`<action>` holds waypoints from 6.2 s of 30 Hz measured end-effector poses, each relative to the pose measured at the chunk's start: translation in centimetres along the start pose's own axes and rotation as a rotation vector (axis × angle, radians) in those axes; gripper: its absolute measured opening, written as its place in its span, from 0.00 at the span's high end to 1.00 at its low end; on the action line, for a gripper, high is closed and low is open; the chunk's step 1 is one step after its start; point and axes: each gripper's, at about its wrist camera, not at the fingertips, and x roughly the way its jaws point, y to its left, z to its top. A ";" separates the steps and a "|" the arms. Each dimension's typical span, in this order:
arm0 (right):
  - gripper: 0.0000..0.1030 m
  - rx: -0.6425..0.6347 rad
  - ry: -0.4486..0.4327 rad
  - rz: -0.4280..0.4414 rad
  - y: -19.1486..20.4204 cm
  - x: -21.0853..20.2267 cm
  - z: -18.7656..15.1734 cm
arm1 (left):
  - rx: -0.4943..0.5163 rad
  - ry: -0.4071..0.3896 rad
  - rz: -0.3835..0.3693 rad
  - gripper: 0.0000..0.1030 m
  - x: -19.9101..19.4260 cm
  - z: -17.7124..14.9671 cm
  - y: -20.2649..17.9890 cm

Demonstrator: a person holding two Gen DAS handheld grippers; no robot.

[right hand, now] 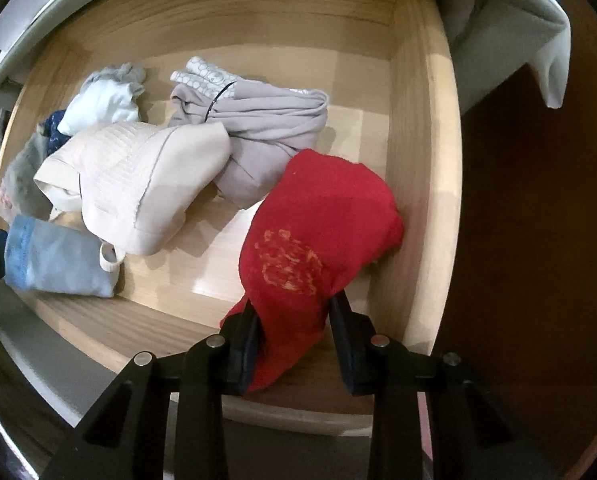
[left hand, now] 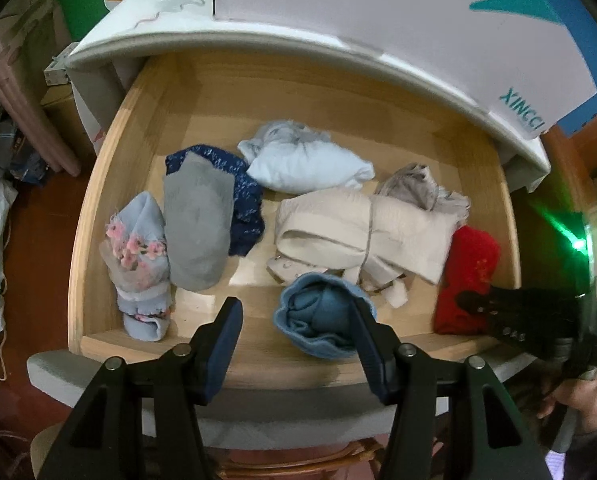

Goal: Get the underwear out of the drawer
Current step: 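Grasp the red sock with the right tool while the left tool grasps the blue sock, then lift the blue sock into the white box and open the left tool, then lift the red sock out of the drawer with the right tool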

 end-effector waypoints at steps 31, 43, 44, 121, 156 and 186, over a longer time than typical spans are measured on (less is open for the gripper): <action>0.71 -0.017 0.004 -0.010 1.6 0.2 3.8 | -0.083 0.118 0.018 0.39 6.0 0.0 -0.8; 0.71 -0.021 0.007 -0.017 1.9 0.3 3.8 | -0.082 0.117 -0.031 0.65 6.6 0.6 0.2; 0.71 -0.022 0.007 -0.019 2.0 0.3 3.8 | -0.079 0.116 -0.033 0.66 6.5 0.5 0.2; 0.70 -0.051 -0.035 -0.100 5.5 1.4 3.6 | 0.220 -0.355 0.101 0.68 -14.6 19.9 -6.6; 0.69 -0.052 -0.031 -0.102 5.6 1.6 3.8 | 0.218 -0.371 0.095 0.55 -17.1 16.0 -4.0; 0.74 -0.003 -0.108 -0.052 3.5 -1.0 4.1 | 0.060 -0.239 0.193 0.55 -5.6 2.4 7.0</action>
